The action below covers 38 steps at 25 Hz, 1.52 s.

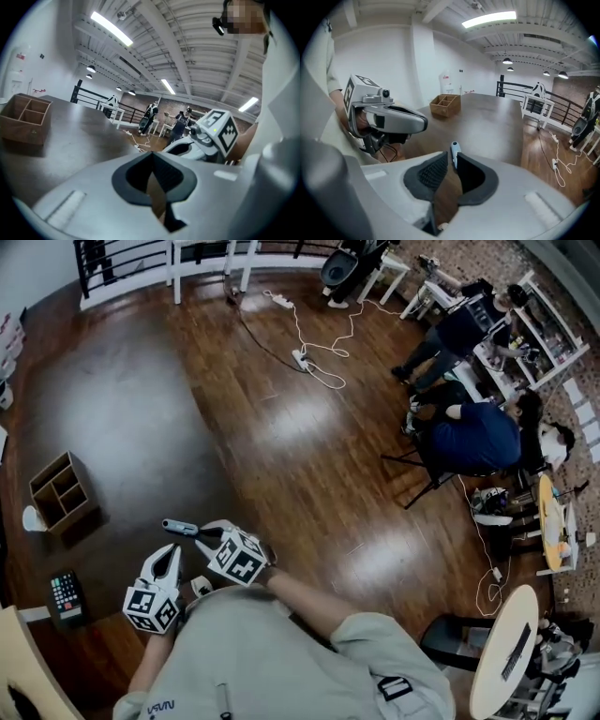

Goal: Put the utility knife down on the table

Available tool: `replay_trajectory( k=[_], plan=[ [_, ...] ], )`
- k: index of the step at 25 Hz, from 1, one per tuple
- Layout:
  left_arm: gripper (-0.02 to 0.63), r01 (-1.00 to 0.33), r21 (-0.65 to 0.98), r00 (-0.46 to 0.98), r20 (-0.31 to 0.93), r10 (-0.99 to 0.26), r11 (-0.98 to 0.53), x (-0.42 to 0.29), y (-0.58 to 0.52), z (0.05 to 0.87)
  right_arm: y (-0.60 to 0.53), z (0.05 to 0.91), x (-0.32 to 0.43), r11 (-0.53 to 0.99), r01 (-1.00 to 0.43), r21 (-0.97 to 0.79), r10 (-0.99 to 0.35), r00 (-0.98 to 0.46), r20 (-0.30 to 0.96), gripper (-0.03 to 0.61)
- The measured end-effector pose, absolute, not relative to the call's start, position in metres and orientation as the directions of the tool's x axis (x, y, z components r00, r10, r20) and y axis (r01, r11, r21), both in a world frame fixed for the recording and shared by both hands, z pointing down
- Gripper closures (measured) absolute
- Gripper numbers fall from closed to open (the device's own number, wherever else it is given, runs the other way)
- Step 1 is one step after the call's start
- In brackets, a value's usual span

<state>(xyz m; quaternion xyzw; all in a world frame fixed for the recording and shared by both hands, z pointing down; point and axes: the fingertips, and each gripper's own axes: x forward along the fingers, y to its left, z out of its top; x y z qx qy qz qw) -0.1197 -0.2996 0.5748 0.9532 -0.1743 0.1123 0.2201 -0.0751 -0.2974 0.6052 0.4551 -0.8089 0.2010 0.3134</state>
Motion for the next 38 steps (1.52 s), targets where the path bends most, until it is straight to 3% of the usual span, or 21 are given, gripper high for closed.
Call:
replay_trajectory(
  k=[4, 12, 17, 28, 38],
  plan=[
    [0.612, -0.391, 0.376, 0.915, 0.257, -0.31, -0.84, -0.096, -0.274, 0.558, -0.274, 0.583, -0.073, 0.551, -0.833, -0.054, -0.654, -0.471, 0.591, 0.577],
    [0.612, -0.447, 0.324, 0.893, 0.214, -0.396, -0.834, -0.054, -0.2, 0.528, -0.212, 0.557, -0.028, 0.563, -0.823, -0.071, -0.708, -0.525, 0.472, 0.577],
    [0.612, -0.511, 0.272, 0.857, 0.236, -0.458, -0.815, -0.066, -0.165, 0.521, -0.18, 0.547, -0.011, 0.525, -0.842, -0.12, -0.744, -0.523, 0.416, 0.577],
    [0.612, -0.59, 0.301, 0.807, 0.183, -0.561, -0.749, -0.098, -0.063, 0.51, -0.087, 0.515, -0.045, 0.609, -0.79, -0.065, -0.709, -0.579, 0.402, 0.577],
    [0.612, -0.568, 0.331, 0.821, 0.156, -0.549, -0.754, -0.092, 0.018, 0.516, 0.006, 0.499, -0.033, 0.596, -0.802, -0.036, -0.728, -0.559, 0.397, 0.577]
  ],
)
